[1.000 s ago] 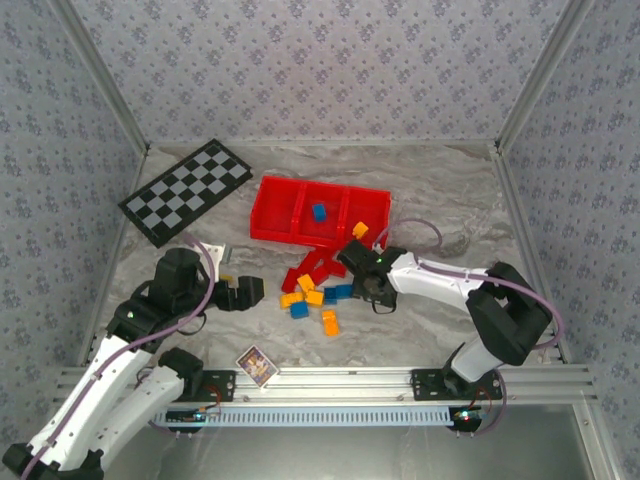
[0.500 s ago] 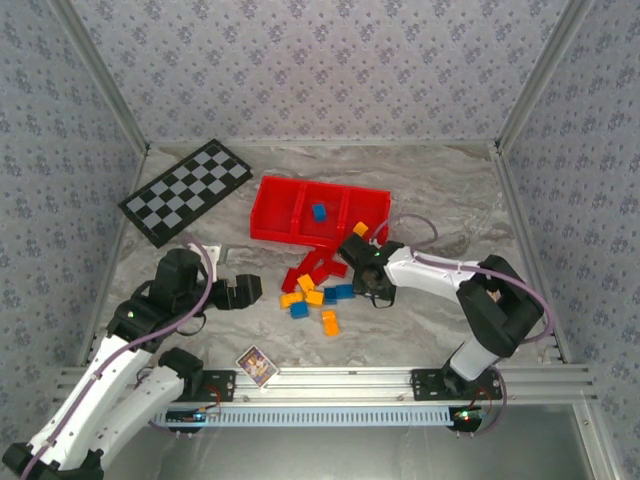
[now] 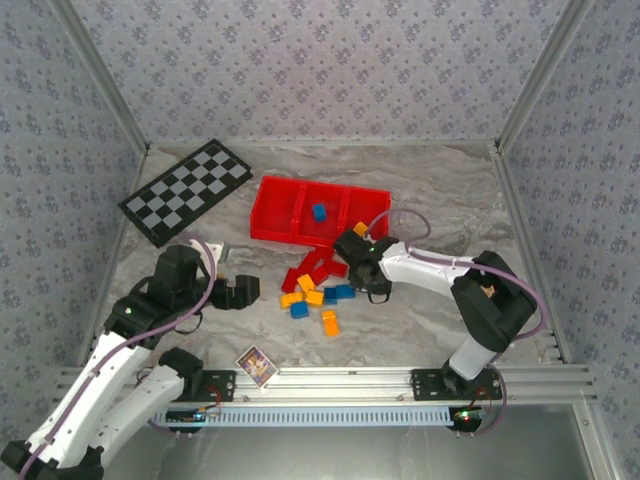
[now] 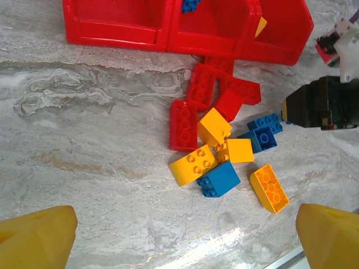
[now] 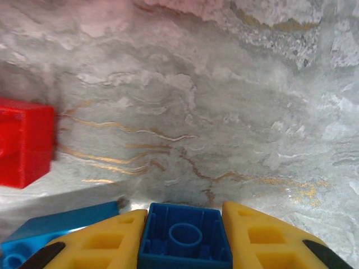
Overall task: Sort the legos into containers by color
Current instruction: Pick up the lego from the bottom-center of the table, then place the lego in the container.
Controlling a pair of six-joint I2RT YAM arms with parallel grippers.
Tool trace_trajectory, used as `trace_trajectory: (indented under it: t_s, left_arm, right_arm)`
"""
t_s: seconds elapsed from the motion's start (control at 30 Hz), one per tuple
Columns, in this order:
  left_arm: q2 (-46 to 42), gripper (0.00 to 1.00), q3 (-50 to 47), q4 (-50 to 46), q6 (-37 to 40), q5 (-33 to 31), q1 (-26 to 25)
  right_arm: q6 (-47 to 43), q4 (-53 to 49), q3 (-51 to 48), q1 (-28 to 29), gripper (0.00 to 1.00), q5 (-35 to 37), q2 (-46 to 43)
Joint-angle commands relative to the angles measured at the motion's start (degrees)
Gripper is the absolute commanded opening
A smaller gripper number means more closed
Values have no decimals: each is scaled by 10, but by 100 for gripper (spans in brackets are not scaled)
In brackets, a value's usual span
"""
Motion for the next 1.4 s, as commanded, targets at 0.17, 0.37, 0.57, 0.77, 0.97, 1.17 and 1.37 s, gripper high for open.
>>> trace_trajectory:
  t_s: [0.17,0.37,0.57,0.77,0.97,1.17,1.37]
  left_arm:
    - [-16,100,-1,11,14,38,-3]
    - [-34,100,-11,28,13,67,-3]
    - [-54,100,-15,34,19,70,-8]
    - [-58,100,-17,34,20,66,-13]
    - [-61,100,-15,32,21,57,-22]
    - [-62,100,-17,34,21,50,-24]
    - [-62,100,-19,35,24,50,-26]
  right_arm:
    - [-47,-74,133,29,25,57,-24]
    - [-125,-48,255,6,25,39,48]
    - [-197,-69,426,-33,25,0,184]
    - [-240,-98,574,-65,28,-38,308]
    - [-248,-134,665,-87,51,-62,384]
    - [-243,-146,669,-83,77,-44,362]
    - [-240,-143,639,-77,85,-42,299]
